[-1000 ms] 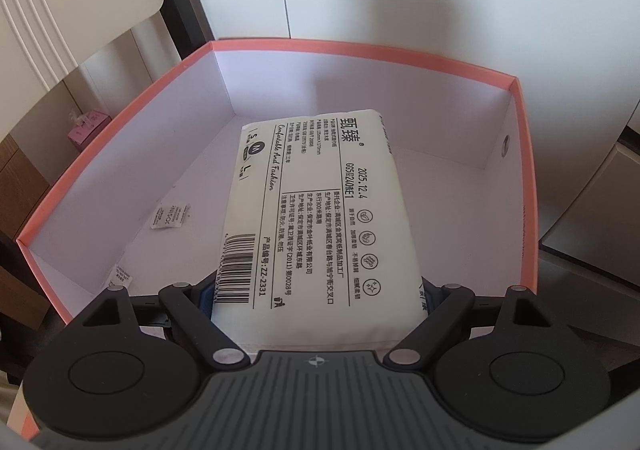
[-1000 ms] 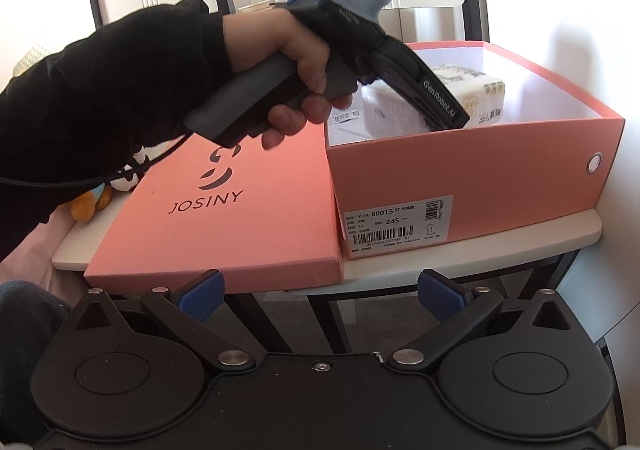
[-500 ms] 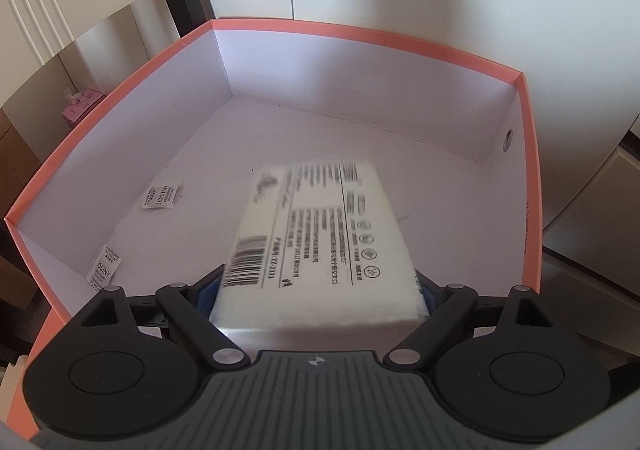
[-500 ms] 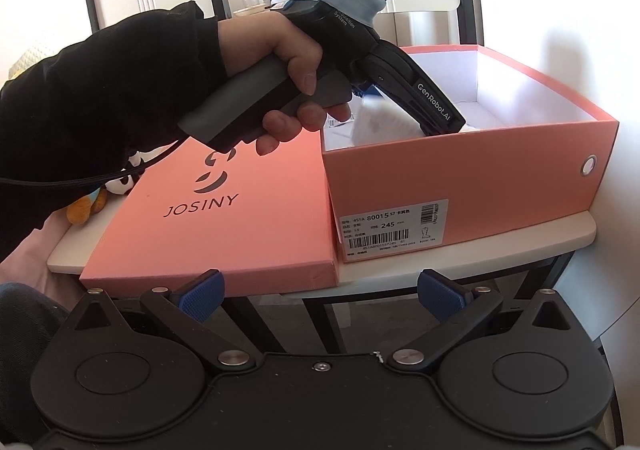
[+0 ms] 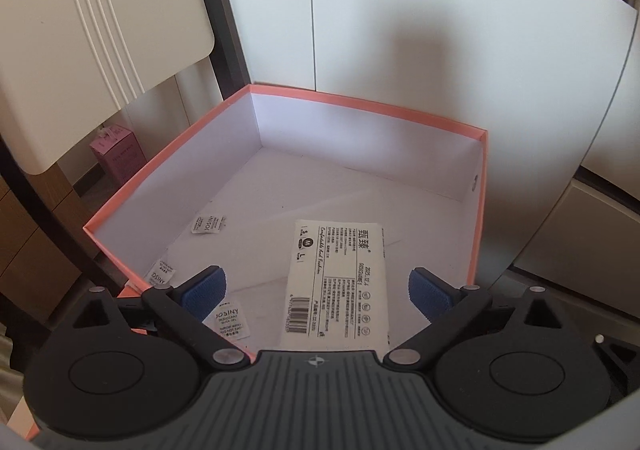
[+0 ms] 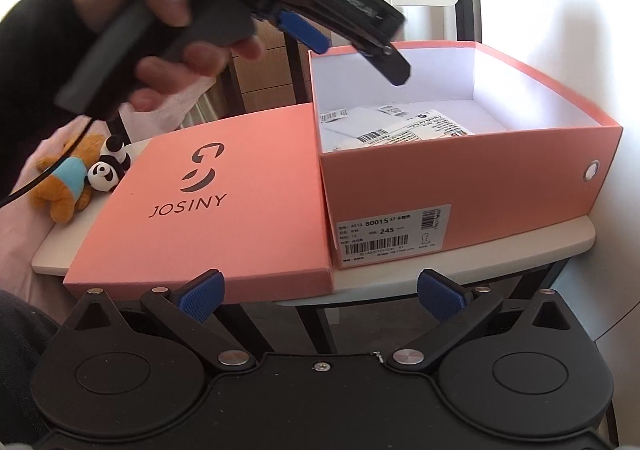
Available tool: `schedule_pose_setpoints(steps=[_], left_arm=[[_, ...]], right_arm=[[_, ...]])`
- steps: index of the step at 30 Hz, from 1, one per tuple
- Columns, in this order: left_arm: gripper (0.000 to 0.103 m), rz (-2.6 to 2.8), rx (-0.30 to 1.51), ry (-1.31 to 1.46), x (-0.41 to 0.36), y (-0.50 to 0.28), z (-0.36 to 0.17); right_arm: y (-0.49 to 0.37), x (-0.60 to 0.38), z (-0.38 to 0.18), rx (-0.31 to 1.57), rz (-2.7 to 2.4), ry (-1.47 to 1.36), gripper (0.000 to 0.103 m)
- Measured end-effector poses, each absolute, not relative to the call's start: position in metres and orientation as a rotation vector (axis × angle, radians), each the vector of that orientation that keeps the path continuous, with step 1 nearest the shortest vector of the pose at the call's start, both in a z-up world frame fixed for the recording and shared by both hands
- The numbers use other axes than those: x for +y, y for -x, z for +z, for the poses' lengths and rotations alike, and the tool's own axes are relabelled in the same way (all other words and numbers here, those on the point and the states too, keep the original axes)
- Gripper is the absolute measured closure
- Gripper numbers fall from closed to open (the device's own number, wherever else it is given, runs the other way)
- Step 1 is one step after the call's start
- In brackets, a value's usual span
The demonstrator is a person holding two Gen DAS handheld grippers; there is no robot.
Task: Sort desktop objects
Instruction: 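Lower the tissue pack into the shoebox and open the left gripper, then withdraw the left gripper from the shoebox back over the table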
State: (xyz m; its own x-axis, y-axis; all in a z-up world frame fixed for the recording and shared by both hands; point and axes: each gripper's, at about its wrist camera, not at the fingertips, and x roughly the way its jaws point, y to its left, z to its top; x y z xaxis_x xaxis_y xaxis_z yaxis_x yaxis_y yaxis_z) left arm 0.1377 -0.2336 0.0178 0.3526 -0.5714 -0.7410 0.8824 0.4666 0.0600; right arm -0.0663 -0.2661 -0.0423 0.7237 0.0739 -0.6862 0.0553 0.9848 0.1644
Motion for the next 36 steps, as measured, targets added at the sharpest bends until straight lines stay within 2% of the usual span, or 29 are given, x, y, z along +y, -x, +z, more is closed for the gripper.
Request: schedule_pose_setpoints(steps=[12,19,36], left_arm=[[0.003,-0.879,0.696,-0.477,-0.147,-0.107,0.044],[0.003,-0.755,0.681,-0.329,-0.076,-0.092,0.051],[0.003,-0.335,0.553,-0.045,0.07,-0.027,0.02]], right_arm=[[0.052,-0.243,-0.04,0.758,0.028,-0.179,0.0],[0.046,-0.225,-0.034,0.73,0.061,-0.176,0.0],[0.023,-0.168,-0.035,0.698,0.144,-0.114,0.0]])
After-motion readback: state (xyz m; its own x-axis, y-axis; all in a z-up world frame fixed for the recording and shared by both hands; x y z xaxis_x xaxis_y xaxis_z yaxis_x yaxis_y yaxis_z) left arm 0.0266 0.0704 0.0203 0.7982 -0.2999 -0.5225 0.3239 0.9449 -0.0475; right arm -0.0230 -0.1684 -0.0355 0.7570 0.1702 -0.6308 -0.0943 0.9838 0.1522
